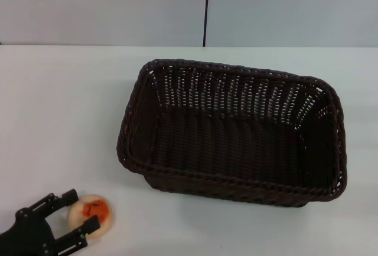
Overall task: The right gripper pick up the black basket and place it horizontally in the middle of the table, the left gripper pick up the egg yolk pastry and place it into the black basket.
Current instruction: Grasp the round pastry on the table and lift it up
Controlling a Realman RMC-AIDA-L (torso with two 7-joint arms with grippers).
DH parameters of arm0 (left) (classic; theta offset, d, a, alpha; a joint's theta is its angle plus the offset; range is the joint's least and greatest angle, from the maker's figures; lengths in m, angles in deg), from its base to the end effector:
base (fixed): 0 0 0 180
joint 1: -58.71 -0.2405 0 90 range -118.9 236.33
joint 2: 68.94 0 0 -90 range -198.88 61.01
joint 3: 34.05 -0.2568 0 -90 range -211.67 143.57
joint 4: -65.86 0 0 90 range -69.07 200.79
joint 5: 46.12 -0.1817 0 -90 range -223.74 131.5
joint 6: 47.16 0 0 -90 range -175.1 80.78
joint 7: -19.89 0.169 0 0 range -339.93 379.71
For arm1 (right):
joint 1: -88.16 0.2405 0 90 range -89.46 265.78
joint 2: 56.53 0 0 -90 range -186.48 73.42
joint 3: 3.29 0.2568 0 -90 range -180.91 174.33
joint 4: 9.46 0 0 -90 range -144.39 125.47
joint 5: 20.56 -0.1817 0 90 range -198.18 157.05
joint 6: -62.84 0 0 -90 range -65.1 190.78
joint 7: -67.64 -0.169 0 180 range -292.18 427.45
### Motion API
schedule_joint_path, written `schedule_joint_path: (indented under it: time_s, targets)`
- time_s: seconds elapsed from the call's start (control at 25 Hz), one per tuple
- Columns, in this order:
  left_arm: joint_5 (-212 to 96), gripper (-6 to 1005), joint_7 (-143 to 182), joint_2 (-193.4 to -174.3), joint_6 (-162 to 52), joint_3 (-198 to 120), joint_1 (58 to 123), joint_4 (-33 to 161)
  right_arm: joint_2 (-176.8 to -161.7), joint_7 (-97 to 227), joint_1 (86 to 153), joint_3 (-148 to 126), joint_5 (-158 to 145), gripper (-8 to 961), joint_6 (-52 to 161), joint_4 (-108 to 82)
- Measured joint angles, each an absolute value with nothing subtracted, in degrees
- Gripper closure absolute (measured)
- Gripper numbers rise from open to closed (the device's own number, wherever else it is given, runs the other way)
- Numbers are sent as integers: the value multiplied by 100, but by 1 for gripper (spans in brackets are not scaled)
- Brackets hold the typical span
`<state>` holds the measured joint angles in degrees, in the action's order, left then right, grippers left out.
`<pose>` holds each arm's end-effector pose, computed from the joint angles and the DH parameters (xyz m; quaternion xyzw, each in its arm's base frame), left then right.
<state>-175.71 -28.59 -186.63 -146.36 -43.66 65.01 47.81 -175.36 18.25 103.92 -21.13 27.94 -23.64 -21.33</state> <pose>-0.3374 0.1558 -0.0279 -0.8674 -0.3108 -0.3077 0.2374 0.3584 0.2735 0.1274 -0.4746 0.2857 0.5235 0.6474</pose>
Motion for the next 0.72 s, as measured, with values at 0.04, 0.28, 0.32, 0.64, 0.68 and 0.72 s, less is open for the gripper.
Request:
schedule_joint_path:
  time_s: [0.04, 0.28, 0.32, 0.64, 0.68, 0.72]
  targets:
    - [-17572, 306, -2861, -18660, -14609, -4473, 6502, 4761, -17536, 1825, 10391, -2113, 2794, 547, -2362, -2121]
    - [-17573, 312, -2862, -18661, -14429, -4645, 6509, 4740, -17533, 1837, 10389, -2113, 2794, 547, -2353, -2028]
    - [-17573, 313, -2860, -18661, -14408, -4657, 6511, 4740, -17532, 1869, 10388, -2113, 2794, 547, -2348, -2019]
    - [-17577, 671, -2831, -18658, -14395, -4673, 6538, 4731, -17527, 1895, 10380, -2113, 2794, 547, -2320, -1987]
    - [-17577, 712, -2831, -18658, -14395, -4673, 6538, 4731, -17527, 1895, 10380, -2113, 2794, 547, -2320, -1987]
    - [-17577, 753, -2829, -18659, -14395, -4672, 6546, 4731, -17526, 1895, 10384, -2113, 2795, 547, -2281, -1985]
